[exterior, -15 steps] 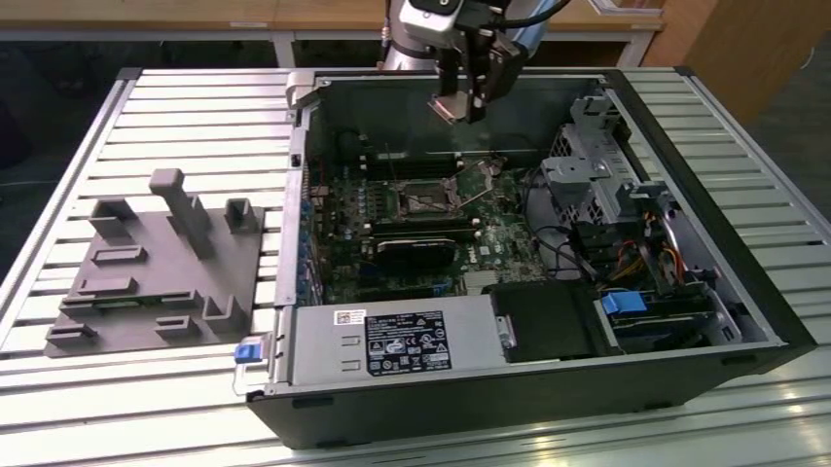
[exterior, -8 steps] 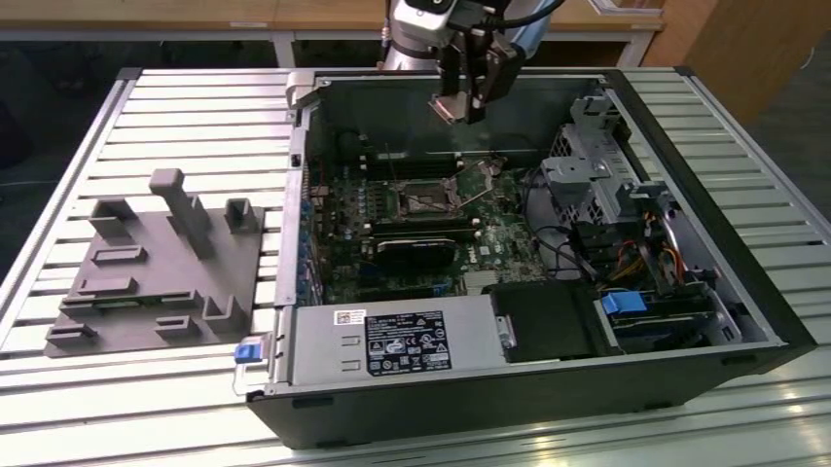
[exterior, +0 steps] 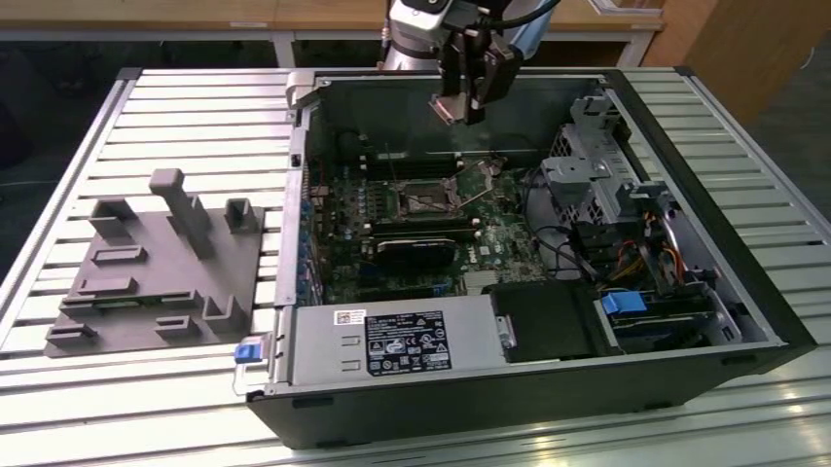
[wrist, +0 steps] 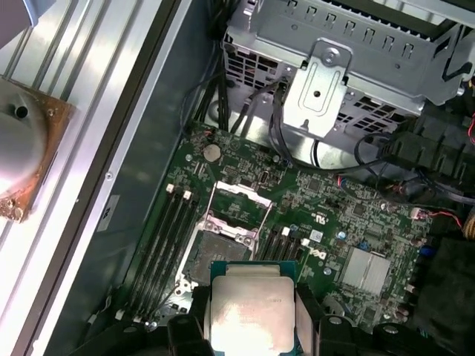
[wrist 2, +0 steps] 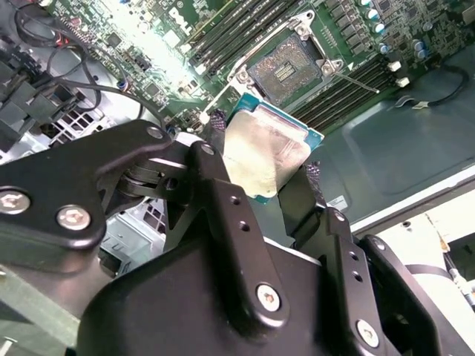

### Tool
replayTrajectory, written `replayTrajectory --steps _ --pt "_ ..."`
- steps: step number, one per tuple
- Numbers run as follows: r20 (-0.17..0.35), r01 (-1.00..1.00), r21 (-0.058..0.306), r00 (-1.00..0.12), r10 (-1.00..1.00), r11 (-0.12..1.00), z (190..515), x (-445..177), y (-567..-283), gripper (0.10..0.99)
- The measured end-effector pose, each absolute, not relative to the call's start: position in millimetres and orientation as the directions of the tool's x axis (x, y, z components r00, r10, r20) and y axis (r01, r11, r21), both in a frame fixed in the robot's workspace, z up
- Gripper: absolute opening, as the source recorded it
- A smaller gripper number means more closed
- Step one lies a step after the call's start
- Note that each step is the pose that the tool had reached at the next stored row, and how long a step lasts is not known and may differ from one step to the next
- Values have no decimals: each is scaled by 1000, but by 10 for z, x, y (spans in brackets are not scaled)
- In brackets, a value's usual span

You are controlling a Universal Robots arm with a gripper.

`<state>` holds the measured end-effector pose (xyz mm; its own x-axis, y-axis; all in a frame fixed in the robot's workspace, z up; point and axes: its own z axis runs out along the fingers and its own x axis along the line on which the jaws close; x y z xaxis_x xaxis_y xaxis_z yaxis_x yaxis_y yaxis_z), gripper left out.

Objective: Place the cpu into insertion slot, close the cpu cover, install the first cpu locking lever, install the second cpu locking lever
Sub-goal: 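Place the cpu into insertion slot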

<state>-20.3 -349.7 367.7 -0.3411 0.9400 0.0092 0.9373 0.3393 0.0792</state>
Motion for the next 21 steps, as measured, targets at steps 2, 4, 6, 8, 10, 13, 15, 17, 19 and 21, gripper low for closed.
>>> replayTrajectory --steps 2,4,6,8,10,13,15,17,19,21 --pt "9 938 79 -340 940 338 3671 -203 -3497 537" --pt "10 938 78 -340 940 338 3663 -204 -3497 537" --pt "11 938 74 -340 940 338 3658 -203 -3497 537" --pt "14 939 67 -340 940 338 3653 -203 -3497 537" --pt "15 940 61 -338 941 336 3639 -204 -3497 537" --pt "15 947 59 -317 948 316 3607 -204 -3497 537" --pt "15 951 59 -304 953 303 3585 -206 -3497 537" --pt "14 953 60 -300 954 298 3563 -206 -3497 537" --pt "12 954 60 -295 955 294 3539 -207 -3496 537" --pt "10 956 61 -288 958 287 3511 -208 -3496 537"
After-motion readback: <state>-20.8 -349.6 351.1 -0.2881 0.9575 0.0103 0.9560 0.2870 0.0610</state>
